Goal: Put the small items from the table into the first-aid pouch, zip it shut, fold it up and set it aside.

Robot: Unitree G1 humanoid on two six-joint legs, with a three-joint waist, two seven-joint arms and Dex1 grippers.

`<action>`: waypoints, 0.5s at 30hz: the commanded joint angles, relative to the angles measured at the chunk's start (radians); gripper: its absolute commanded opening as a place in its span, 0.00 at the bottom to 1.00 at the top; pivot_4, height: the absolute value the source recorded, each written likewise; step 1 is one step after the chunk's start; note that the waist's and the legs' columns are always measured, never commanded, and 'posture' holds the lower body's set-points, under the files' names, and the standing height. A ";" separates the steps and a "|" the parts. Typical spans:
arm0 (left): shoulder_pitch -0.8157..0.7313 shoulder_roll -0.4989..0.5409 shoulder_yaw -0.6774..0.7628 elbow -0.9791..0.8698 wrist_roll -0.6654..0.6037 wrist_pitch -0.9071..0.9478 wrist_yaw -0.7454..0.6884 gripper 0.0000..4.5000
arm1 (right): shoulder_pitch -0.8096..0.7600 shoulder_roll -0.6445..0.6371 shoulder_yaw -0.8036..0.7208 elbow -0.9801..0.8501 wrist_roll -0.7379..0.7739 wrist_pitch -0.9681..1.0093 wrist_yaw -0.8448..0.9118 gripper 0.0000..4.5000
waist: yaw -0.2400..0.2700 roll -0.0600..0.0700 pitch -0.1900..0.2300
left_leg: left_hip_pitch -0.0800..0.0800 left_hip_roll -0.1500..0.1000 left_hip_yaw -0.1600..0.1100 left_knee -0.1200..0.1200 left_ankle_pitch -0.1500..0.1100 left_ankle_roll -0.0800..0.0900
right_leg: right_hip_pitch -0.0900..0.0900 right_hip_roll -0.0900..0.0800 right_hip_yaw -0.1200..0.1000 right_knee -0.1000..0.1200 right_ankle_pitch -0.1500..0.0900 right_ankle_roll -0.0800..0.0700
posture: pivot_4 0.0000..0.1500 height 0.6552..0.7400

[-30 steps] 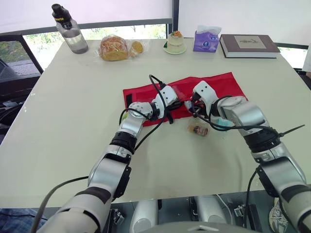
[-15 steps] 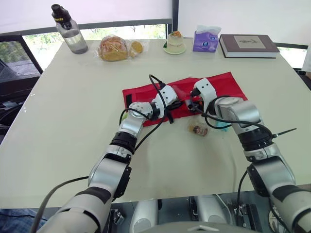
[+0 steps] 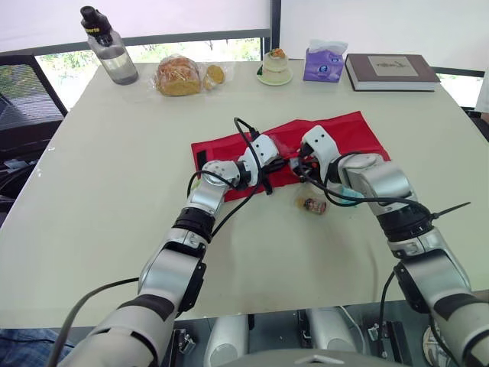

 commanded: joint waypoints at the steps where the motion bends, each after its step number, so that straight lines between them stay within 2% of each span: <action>1: 0.001 -0.013 -0.006 -0.012 -0.007 -0.024 -0.006 0.00 | -0.004 0.003 -0.029 -0.061 0.009 -0.019 -0.004 0.00 | 0.000 0.000 0.000 | 0.000 0.000 0.000 0.000 0.000 0.000 | 0.000 0.000 0.000 0.000 0.000 0.000 | 1.00 1.00; 15: 0.000 -0.017 -0.013 -0.013 -0.005 -0.028 -0.012 0.00 | -0.030 0.091 -0.081 0.066 -0.014 -0.134 -0.090 0.00 | -0.002 0.000 0.000 | 0.000 0.000 0.000 0.000 0.000 0.000 | 0.000 0.000 0.000 0.000 0.000 0.000 | 1.00 1.00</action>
